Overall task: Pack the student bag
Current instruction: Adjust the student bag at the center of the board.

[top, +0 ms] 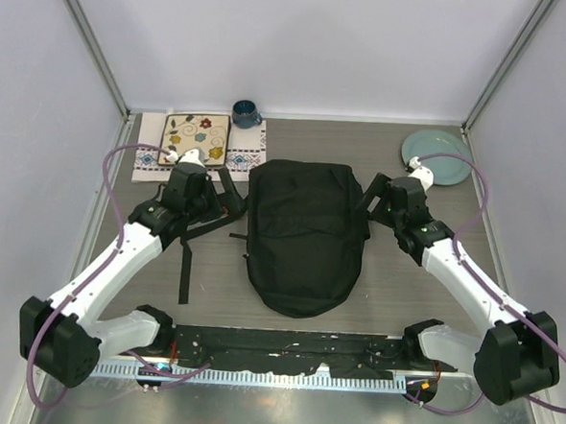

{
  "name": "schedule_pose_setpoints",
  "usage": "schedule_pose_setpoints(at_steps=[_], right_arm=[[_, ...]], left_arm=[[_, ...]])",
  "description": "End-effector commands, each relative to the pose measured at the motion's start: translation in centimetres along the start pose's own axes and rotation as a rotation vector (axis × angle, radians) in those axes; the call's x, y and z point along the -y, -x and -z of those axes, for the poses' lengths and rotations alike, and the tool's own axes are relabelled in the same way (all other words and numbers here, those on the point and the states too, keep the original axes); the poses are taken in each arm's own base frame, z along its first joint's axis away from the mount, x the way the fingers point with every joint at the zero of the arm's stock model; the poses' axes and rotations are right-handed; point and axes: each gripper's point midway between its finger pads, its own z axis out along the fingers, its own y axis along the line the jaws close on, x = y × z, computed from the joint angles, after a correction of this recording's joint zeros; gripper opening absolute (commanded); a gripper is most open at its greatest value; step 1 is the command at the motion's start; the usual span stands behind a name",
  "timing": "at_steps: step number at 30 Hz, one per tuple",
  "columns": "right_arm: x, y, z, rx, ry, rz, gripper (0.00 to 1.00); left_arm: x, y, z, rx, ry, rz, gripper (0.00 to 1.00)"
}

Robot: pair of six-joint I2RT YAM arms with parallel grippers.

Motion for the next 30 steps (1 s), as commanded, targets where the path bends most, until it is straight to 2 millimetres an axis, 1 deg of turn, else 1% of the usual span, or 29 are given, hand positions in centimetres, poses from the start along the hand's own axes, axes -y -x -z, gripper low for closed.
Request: schedule_pose_setpoints(at_steps=[1,2,4,5,7,8,9,10,11,13,15,17,19,20,21,22,23,26,28,29,30], right_arm=[[3.2,2.2,1.7,0.090,-0.148,0.021,0.90],[3.5,2.1,1.9,0.092,-0.157,0.020,0.92],[3.5,1.5,1.8,0.073,-0.139,0.031,0.94],[2.3,0.8,1.8,0.033,-0.070,0.044,0.94],[-0.2,0.2,1.9,-0.011,0.070,0.055,0.94],[-2.1,-0.6,2.3,-0.060,0.173,0.042,0.94],[-3.8,-0.5,2.7,-0.065,0.264,0.028,0.94],[-4.3,-0.8,2.7,-0.077,0.296,0.012,0.94],[-4.7,-0.5,2.8,-0.072,0.302,-0.044,0.94],[-4.1,-1.2,2.2,-0.089,0.267,-0.078,0.94],[-3.2,-2.3,1.5,-0.122,0.217,-0.098,0.94],[-1.8,-4.2,0.4,-0.189,0.143,-0.115,0.94],[-1.1,-6.1,-0.3,-0.241,0.121,-0.120,0.94],[-1.0,-6.6,-0.6,-0.250,0.117,-0.126,0.94],[-0.6,-7.8,-0.7,-0.276,0.117,-0.128,0.94],[-0.6,-8.6,-1.1,-0.299,0.121,-0.133,0.94],[-0.9,-8.8,-1.3,-0.304,0.136,-0.135,0.94],[-1.3,-10.5,-1.7,-0.354,0.137,-0.131,0.94],[-2.1,-10.9,-1.8,-0.371,0.157,-0.125,0.87],[-2.1,-11.3,-2.0,-0.383,0.150,-0.128,0.86],[-2.3,-11.2,-2.0,-0.380,0.152,-0.131,0.83]], left_arm=[[-4.0,1.5,1.8,0.122,0.179,-0.018,1.00],[-4.5,1.5,2.1,0.129,0.196,-0.016,1.00],[-5.2,1.7,2.6,0.158,0.228,-0.007,1.00],[-5.5,1.6,2.6,0.156,0.236,-0.005,1.00],[-6.2,1.4,2.8,0.163,0.270,0.007,1.00],[-6.5,1.3,2.9,0.162,0.286,0.012,1.00],[-6.8,1.3,2.9,0.165,0.304,0.018,1.00],[-7.3,1.3,3.0,0.169,0.326,0.015,1.00],[-7.5,1.2,3.0,0.166,0.338,0.013,1.00],[-7.7,1.0,3.1,0.153,0.353,0.009,1.00],[-7.8,0.8,3.1,0.142,0.355,0.012,0.99],[-7.8,0.4,3.1,0.125,0.348,0.014,1.00],[-7.8,-0.1,3.0,0.111,0.338,0.014,0.99],[-7.8,-0.3,2.9,0.105,0.333,0.014,0.99],[-7.9,-0.7,2.8,0.098,0.336,0.016,1.00],[-8.0,-0.8,2.8,0.097,0.334,0.016,1.00],[-8.0,-1.0,2.7,0.087,0.332,0.015,1.00],[-7.9,-1.4,2.5,0.075,0.321,0.020,1.00],[-7.5,-1.5,2.2,0.067,0.304,0.029,1.00],[-7.3,-1.6,2.1,0.060,0.295,0.031,1.00],[-7.1,-1.9,2.1,0.038,0.283,0.031,1.00]])
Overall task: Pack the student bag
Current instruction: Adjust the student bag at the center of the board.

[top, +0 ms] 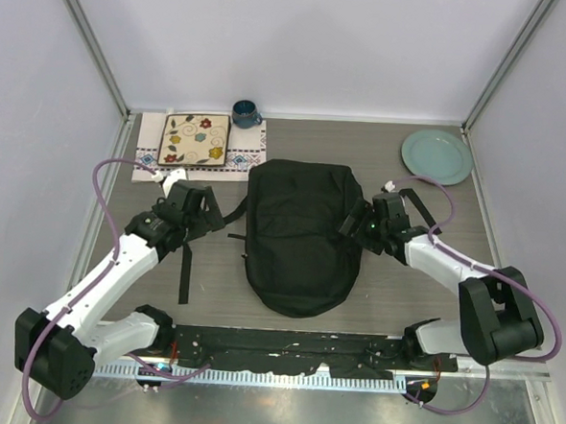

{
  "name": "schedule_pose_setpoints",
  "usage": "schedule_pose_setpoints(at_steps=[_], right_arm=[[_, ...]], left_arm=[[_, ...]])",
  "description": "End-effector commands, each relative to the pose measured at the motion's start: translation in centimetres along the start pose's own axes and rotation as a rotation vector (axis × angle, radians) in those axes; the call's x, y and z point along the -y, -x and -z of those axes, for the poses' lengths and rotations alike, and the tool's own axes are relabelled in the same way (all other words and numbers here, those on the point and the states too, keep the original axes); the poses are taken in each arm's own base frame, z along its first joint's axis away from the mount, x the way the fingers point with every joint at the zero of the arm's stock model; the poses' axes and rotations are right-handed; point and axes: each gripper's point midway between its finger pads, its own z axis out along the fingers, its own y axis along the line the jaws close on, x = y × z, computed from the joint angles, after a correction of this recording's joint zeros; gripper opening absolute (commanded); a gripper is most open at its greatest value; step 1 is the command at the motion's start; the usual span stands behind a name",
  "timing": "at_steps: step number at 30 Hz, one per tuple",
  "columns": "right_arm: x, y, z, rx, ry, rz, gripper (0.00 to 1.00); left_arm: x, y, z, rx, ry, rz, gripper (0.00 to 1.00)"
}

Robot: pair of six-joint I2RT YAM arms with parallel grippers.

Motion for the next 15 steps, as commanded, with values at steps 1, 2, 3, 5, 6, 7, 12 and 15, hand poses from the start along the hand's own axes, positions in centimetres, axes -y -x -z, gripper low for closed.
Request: schedule_pose_setpoints(at_steps=[1,2,3,5,6,7,12,15], right_arm=[[-2.3,-1.1,-0.4,-0.038,0.064,0.008,0.77],[-2.4,-0.8,-0.2,-0.017,0.062,0.012,0.72],[-2.6,-0.8,0.0,-0.008,0.065,0.017,0.71],[-2.9,-0.6,0.8,0.036,0.045,0.071,0.72],[-3.8,1.1,2.5,0.141,0.052,0.114,0.73],[-4.1,1.8,3.4,0.201,0.042,0.154,0.76],[-2.3,8.8,10.4,0.603,-0.160,0.169,0.90],[2.2,12.2,14.1,0.841,-0.433,0.085,0.90]], left_arm=[[1.0,-0.1,0.1,-0.031,-0.044,0.022,1.00],[1.1,-0.1,0.2,-0.035,-0.046,0.013,1.00],[0.9,-0.3,0.3,-0.043,-0.036,0.009,1.00],[0.5,-0.4,0.4,-0.041,-0.023,0.007,1.00],[0.2,-0.5,0.5,-0.043,-0.014,0.006,1.00],[-0.1,-0.4,0.5,-0.035,-0.005,0.003,1.00],[-1.0,0.6,1.6,0.025,0.011,0.002,1.00],[-1.2,1.4,2.4,0.067,0.004,0.012,1.00]])
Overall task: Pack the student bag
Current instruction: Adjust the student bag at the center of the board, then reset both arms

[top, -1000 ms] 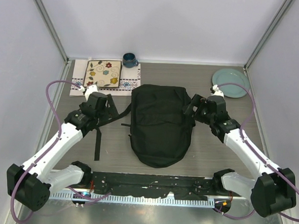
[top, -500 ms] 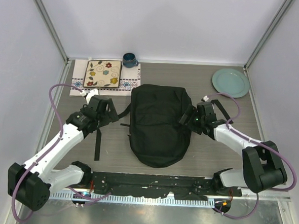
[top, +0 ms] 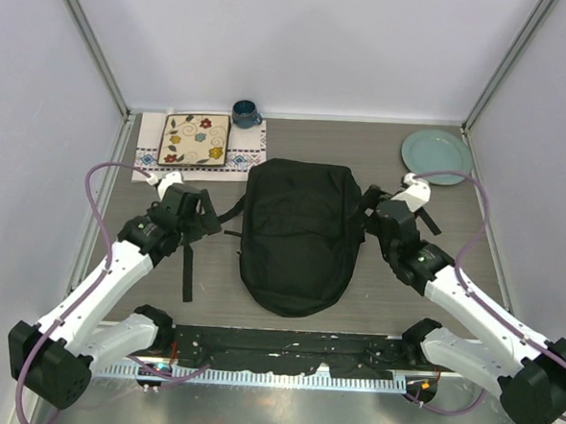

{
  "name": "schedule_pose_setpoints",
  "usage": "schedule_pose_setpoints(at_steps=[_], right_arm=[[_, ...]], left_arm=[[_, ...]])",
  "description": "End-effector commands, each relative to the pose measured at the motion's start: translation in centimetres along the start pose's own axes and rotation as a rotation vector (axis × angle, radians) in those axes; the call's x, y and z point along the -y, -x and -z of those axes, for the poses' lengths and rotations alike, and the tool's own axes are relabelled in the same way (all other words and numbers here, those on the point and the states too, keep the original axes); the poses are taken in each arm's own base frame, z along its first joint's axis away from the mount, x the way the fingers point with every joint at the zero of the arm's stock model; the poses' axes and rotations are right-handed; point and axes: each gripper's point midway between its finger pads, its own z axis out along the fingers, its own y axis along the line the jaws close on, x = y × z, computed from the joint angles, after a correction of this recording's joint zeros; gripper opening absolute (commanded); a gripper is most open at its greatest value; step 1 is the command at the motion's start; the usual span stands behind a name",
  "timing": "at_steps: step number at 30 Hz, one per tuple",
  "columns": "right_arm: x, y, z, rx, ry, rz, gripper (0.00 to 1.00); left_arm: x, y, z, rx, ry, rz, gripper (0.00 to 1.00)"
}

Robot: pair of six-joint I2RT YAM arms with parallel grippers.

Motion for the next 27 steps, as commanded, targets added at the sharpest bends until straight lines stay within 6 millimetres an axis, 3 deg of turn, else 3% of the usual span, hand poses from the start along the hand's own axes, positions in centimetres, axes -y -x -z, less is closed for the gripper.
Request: schedule_pose_setpoints(at_steps=[1,3,4,5,8,11,13,14,19,20,24,27], right_arm=[[8.7,7.6,2.4,0.393,-0.502,0.023,0.90],[11.7,7.8,3.1,0.426,-0.636,0.114,0.90],[12.1,7.9,2.9,0.445,-0.651,0.113,0.90],[13.2,6.8,2.4,0.420,-0.672,0.151,0.90],[13.7,5.4,0.4,0.348,-0.624,0.186,0.90],[14.5,4.3,-0.4,0.321,-0.638,0.190,0.92],[15.1,4.3,-0.4,0.353,-0.658,0.176,0.96],[16.1,3.4,-0.1,0.355,-0.682,0.182,0.96],[16.2,4.7,1.1,0.459,-0.664,0.123,0.97],[17.2,3.5,1.3,0.443,-0.680,0.182,0.97],[18.8,2.5,1.4,0.477,-0.723,0.189,0.97],[19.7,2.0,0.8,0.479,-0.750,0.180,0.97]], left_arm=[[-0.7,2.1,1.6,0.098,0.001,0.016,1.00],[-1.0,2.5,2.0,0.130,0.002,0.024,1.00],[-1.1,2.6,2.1,0.137,0.002,0.025,1.00],[-1.3,2.7,2.2,0.144,0.007,0.024,1.00],[-1.3,3.1,2.7,0.170,-0.008,0.031,1.00],[-1.2,3.6,3.2,0.201,-0.025,0.032,1.00],[-1.4,3.9,3.5,0.221,-0.027,0.033,1.00],[-1.6,3.9,3.6,0.225,-0.022,0.032,1.00],[-2.2,3.0,3.0,0.207,0.003,0.030,1.00],[-2.0,3.1,2.8,0.210,-0.002,0.032,1.00],[-0.9,3.1,2.6,0.198,-0.047,0.011,1.00],[-1.3,3.4,2.4,0.205,-0.015,0.024,0.99]])
